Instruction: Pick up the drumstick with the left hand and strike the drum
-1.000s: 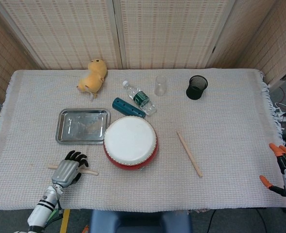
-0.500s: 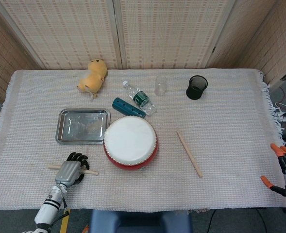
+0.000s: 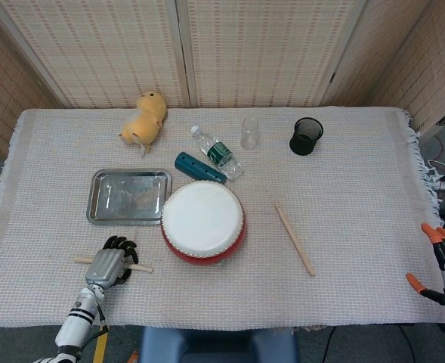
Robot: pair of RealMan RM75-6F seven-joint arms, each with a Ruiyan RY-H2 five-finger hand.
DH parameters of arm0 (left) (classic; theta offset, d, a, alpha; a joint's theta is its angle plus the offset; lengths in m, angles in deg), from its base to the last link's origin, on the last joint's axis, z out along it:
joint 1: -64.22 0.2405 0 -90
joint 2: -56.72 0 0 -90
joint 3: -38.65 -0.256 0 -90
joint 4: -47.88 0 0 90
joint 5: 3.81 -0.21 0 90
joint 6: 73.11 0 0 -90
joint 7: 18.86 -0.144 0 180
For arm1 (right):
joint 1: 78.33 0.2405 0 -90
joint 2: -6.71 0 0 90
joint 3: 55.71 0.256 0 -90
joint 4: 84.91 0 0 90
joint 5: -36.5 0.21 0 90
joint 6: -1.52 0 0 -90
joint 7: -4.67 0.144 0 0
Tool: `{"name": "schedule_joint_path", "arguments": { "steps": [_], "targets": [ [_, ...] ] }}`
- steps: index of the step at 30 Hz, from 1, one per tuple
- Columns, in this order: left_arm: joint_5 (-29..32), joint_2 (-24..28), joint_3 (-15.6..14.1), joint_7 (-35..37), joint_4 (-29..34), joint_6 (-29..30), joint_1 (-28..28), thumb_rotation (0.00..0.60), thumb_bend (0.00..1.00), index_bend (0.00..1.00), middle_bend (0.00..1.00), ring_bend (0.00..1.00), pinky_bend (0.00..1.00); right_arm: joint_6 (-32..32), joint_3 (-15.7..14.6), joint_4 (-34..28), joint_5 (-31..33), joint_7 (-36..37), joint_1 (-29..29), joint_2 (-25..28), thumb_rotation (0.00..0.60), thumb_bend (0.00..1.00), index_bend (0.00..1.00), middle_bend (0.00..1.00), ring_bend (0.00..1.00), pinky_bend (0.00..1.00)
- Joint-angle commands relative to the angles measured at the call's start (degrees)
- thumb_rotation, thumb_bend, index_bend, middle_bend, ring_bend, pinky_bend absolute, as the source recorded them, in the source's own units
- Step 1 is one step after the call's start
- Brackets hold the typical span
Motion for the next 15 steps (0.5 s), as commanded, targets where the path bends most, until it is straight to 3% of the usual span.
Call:
{"name": "schedule_joint_path", "arguments": {
  "steps": [1,7,15],
  "targets": [
    [-0.1,-0.1,0.0,1.1,-0.1,0.0,0.1,0.6,0.37,0.53,0.23,0.1,0.07,0.1,0.0,0.0,0.1,0.0,0.0,0.0,0.6,0.2,0.02,0.14,0.0,0.07],
    [-1.3,0.5,0.5,8.2,0.7,-0.2,0.9,0.6,0.41,0.57,0.28,0.14,0.11,0.1,0.0,-0.2,0.0,0.0,0.1,0.1,0.6,0.2,0.02,0.14,0.0,0.07],
    [-5.2,8.8,2.8,32.0,8.8,-1.3,4.0,0.6,0.41,0.57,0.3,0.15,0.11,0.2,-0.1,-0.9,-0.1,-0.7,0.1,0.5,0.6,0.2,0.02,0.14,0.0,0.07]
  ]
}}
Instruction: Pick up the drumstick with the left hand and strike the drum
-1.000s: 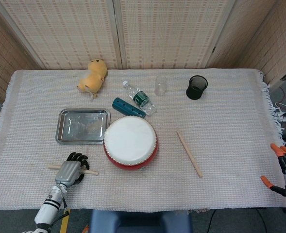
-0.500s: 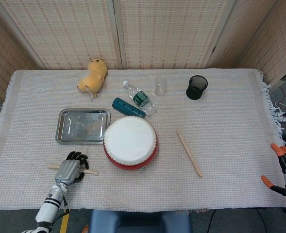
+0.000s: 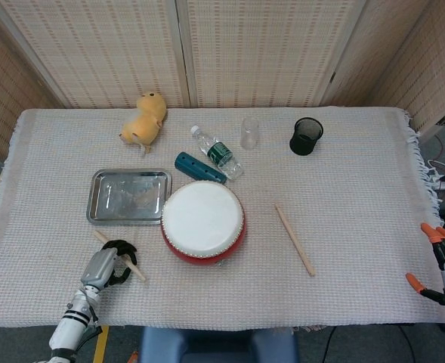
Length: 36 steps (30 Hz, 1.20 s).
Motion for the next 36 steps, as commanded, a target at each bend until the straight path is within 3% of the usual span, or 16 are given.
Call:
{"name": "schedule_joint_path", "arguments": {
  "steps": [1,2,7,13,17,24,29,36],
  "targets": [
    [-3.2,6.8,1.8,17.5,5.8,-1.9,2.4,0.6,0.41,0.57,0.3,0.15,0.11,0.1,0.0,-0.2,0.0,-0.2,0.0,0.0,0.6,0.2,0.02,0.14,0.0,0.07],
    [-3.5,7.7,2.0,20.3,6.3,-2.5,2.5,0.6,0.41,0.57,0.3,0.15,0.11,0.1,0.0,-0.2,-0.1,-0.2,0.0,0.0,0.6,0.2,0.02,0.14,0.0,0.07],
    [-8.6,15.2,3.1,48.2,8.5,-9.6,3.1,0.6,0.41,0.56,0.3,0.14,0.11,0.1,-0.1,-0.7,-0.2,-0.7,0.1,0.1,0.6,0.2,0.02,0.14,0.0,0.07],
    [-19.7,19.4,2.1,83.2,4.1,-11.4,2.9,0.6,0.41,0.56,0.31,0.15,0.11,0.0,-0.1,-1.2,-0.2,-1.3,0.1,0.3,0.6,0.2,0.02,0.14,0.0,0.07],
    [-27.8,20.0,-1.2,103.9,-1.6,-8.0,1.5,0.6,0.41,0.57,0.31,0.15,0.12,-0.1,-0.1,-1.7,-0.4,-1.8,0.1,0.4,0.6,0.2,0.02,0.14,0.0,0.07],
    [-35.9,17.9,-8.5,131.6,-12.7,-2.3,-2.9,0.6,0.41,0.57,0.32,0.15,0.12,-0.1,-0.2,-2.3,-0.5,-2.3,0.0,0.5,0.6,0.2,0.02,0.14,0.0,0.07],
    [-36.7,14.8,-12.2,142.7,-20.8,0.1,-5.1,0.6,0.41,0.57,0.33,0.17,0.12,-0.2,-0.3,-2.5,-0.4,-2.6,-0.2,0.6,0.6,0.2,0.02,0.14,0.0,0.07],
    [-33.3,12.3,-14.2,145.6,-24.6,-0.2,-6.5,0.6,0.41,0.57,0.36,0.22,0.15,-0.1,-0.3,-2.8,-0.2,-2.8,-0.2,0.7,0.6,0.2,0.02,0.14,0.0,0.07]
  ]
}}
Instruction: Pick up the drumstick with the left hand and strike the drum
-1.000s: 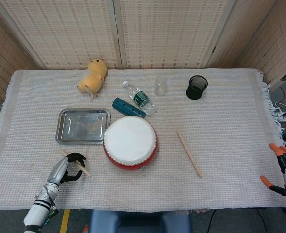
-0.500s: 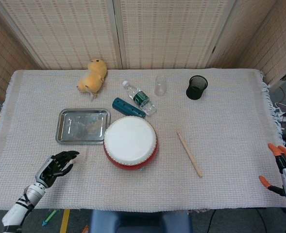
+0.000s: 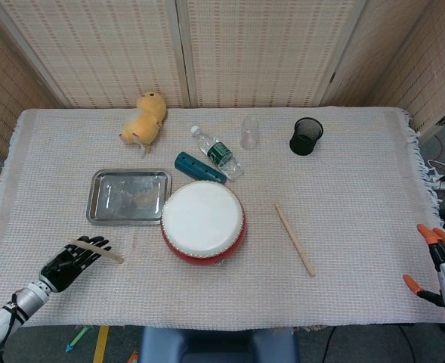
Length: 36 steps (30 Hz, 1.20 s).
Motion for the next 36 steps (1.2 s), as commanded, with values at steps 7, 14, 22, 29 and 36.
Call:
{"name": "schedule_joint_path", "arguments": {
  "steps": [7,14,22,29,36],
  "targets": [
    [5.7,-2.6,-0.6,1.1,-1.9,-0.8,-0.9,0.6,0.41,0.55,0.39,0.27,0.23,0.4,0.0,-0.1,0.3,0.0,0.0,0.1,0.6,0.2,0.02,0.14,0.0,0.07],
    [8.4,-3.7,0.4,1.5,-1.5,0.3,-0.7,0.6,0.41,0.44,0.4,0.3,0.28,0.5,0.1,0.0,0.4,0.1,0.1,0.1,0.6,0.2,0.02,0.14,0.0,0.07],
    [7.5,-4.6,-0.3,2.7,-2.6,2.1,-0.8,0.6,0.41,0.35,0.4,0.3,0.32,0.5,0.1,0.1,0.5,0.3,0.1,0.2,0.6,0.2,0.02,0.14,0.0,0.07],
    [8.2,-5.2,0.0,-8.1,-0.9,2.1,-1.1,0.6,0.41,0.36,0.4,0.3,0.34,0.5,0.2,0.1,0.5,0.4,0.1,0.3,0.6,0.2,0.02,0.14,0.0,0.07],
    [11.4,-5.0,1.8,-21.3,4.5,0.1,-1.5,0.6,0.41,0.39,0.43,0.33,0.34,0.7,0.1,0.4,0.7,0.6,0.1,0.2,0.6,0.2,0.02,0.14,0.0,0.07]
  ]
}}
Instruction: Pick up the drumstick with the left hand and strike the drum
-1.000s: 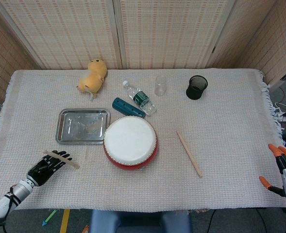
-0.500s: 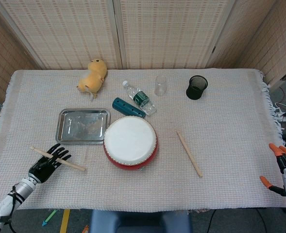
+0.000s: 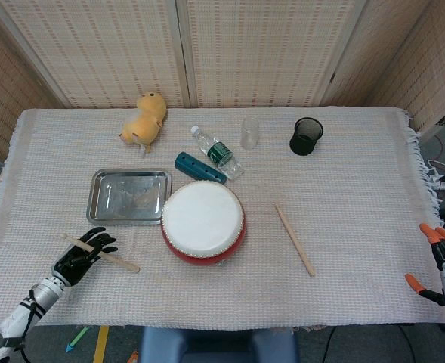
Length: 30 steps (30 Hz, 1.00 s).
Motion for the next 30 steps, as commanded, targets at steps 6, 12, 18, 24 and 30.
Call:
{"name": "schedule_joint_path", "arguments": {
  "steps": [6,12,18,24,30],
  "targets": [
    [3.0,0.1,2.0,-12.3,6.8,-2.1,-0.6,0.6,0.41,0.4,0.43,0.35,0.34,-0.1,0.0,0.3,0.2,0.3,-0.2,0.0,0.6,0.2,0.02,0.14,0.0,0.07],
    [3.0,-0.2,2.1,-15.9,8.3,-2.7,-0.7,0.6,0.41,0.41,0.44,0.37,0.35,-0.1,0.0,0.4,0.3,0.5,-0.3,0.0,0.6,0.2,0.02,0.14,0.0,0.07],
    [2.4,-0.6,1.9,-18.0,9.0,-2.6,-0.6,0.6,0.36,0.44,0.46,0.39,0.35,-0.3,0.0,0.5,0.3,0.6,-0.4,0.0,0.6,0.2,0.02,0.14,0.0,0.07],
    [1.0,-1.1,1.5,-18.1,8.9,-2.1,-0.8,0.6,0.29,0.44,0.46,0.39,0.35,-0.4,0.0,0.5,0.2,0.5,-0.5,0.0,0.6,0.2,0.02,0.14,0.0,0.07],
    [-0.5,-1.8,0.9,-19.6,8.5,-2.0,-1.4,0.6,0.22,0.43,0.46,0.39,0.34,-0.8,0.0,0.5,0.0,0.4,-0.6,0.0,0.6,0.2,0.02,0.14,0.0,0.07]
  ]
}}
